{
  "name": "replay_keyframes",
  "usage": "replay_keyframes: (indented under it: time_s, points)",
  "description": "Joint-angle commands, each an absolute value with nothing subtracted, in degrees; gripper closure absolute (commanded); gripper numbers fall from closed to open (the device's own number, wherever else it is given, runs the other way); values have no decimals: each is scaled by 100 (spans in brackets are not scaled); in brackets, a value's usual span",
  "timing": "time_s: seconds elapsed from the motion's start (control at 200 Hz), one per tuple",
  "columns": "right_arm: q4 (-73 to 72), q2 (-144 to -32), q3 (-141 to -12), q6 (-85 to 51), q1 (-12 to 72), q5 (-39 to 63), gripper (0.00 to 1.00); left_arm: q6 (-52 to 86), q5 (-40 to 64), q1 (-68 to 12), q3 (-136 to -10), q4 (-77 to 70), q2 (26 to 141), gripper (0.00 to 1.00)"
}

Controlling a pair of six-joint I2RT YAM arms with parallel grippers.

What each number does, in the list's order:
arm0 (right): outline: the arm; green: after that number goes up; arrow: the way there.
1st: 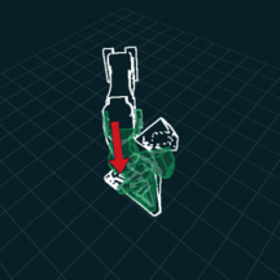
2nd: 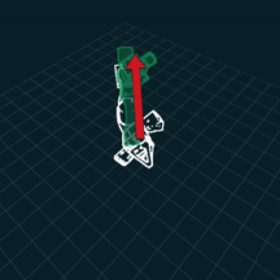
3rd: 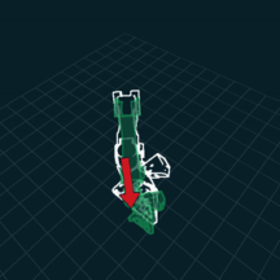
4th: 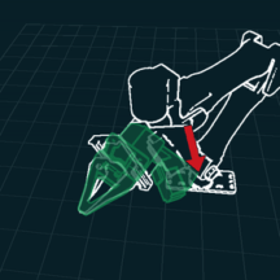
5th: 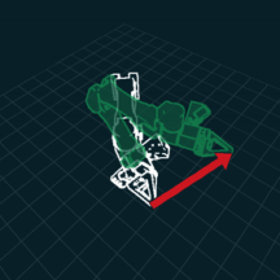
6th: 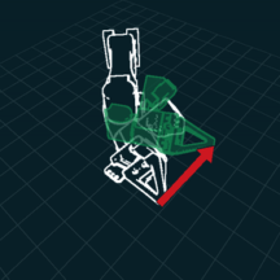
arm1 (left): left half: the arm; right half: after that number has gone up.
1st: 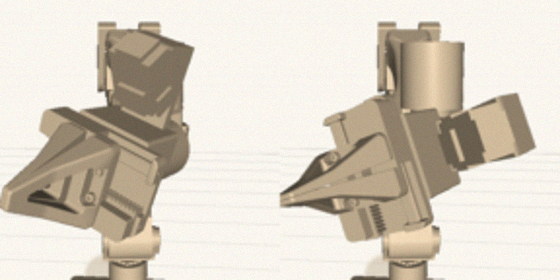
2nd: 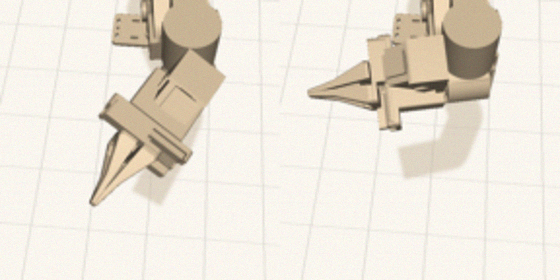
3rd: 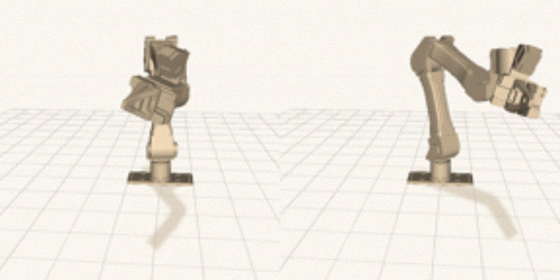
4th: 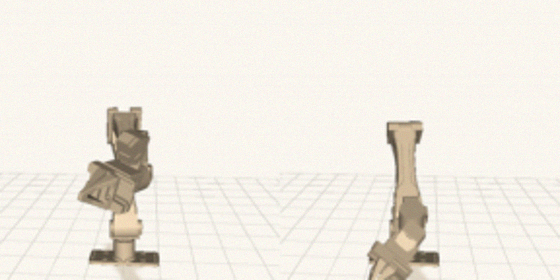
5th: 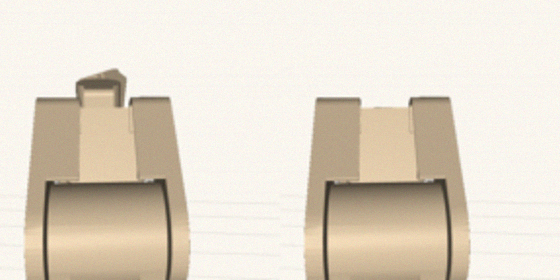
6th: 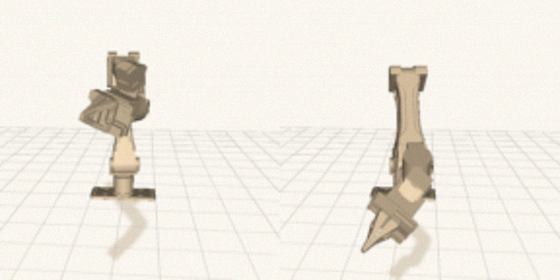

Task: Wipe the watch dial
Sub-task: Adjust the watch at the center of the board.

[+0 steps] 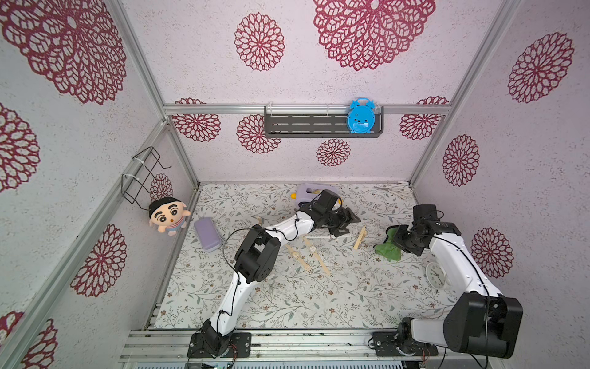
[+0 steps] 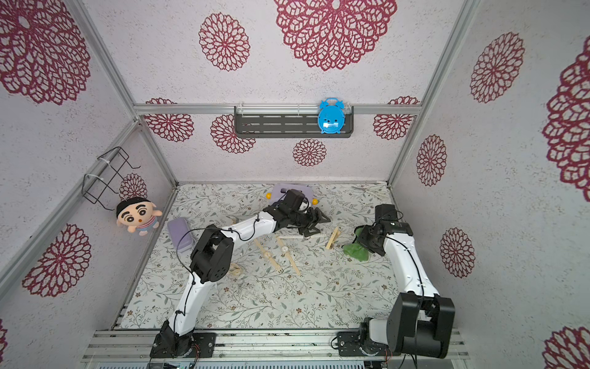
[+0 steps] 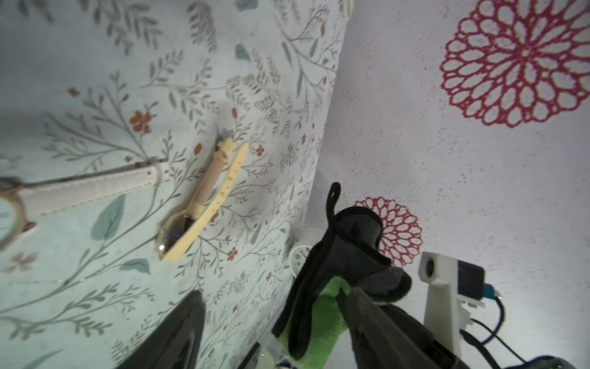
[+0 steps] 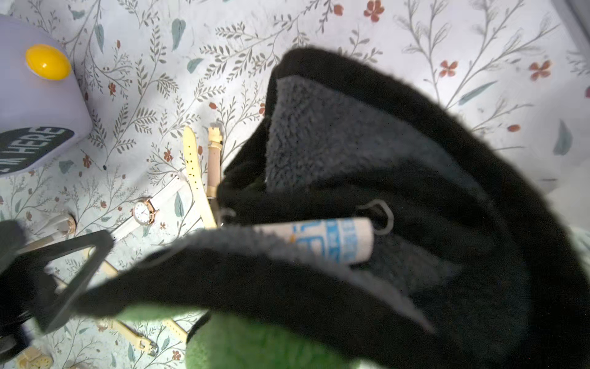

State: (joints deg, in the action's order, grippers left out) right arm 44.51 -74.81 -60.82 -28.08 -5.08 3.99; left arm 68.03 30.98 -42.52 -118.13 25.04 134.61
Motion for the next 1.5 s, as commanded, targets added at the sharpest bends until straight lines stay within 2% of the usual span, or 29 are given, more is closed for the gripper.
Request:
replay_keyframes:
  time_s: [0.0,0.1,0.2,0.38,0.575,0.821,1.101,1.496]
  points:
    - [4602,-7203,-6164,-2787,-728,139,100,4837,2237,-4410,-12776,5739,13722,12]
    - [4640,-7079,-6128,-2795,-922,131,100,4256,1624,-4624,-13643,6491,14177,0]
    - [4650,-6941,-6027,-2832,-1114,159,100,3974,945,-4897,-14128,6780,14466,3]
    - [4484,-6684,-5691,-3118,-1305,398,100,3872,-704,-5355,-14696,7041,14894,1]
    - [4322,-6473,-5265,-3352,-1310,608,100,4040,-1545,-5569,-15341,7039,15344,3]
    - [4421,-6421,-5134,-3246,-1303,561,100,4066,-1784,-5704,-15278,6120,15332,5]
    - [4425,-6453,-5225,-3252,-1300,584,100,3941,-1430,-5730,-15267,5416,15519,11]
    - [4217,-6226,-4808,-3400,-1292,712,100,3852,-1194,-5754,-15187,5138,15858,20]
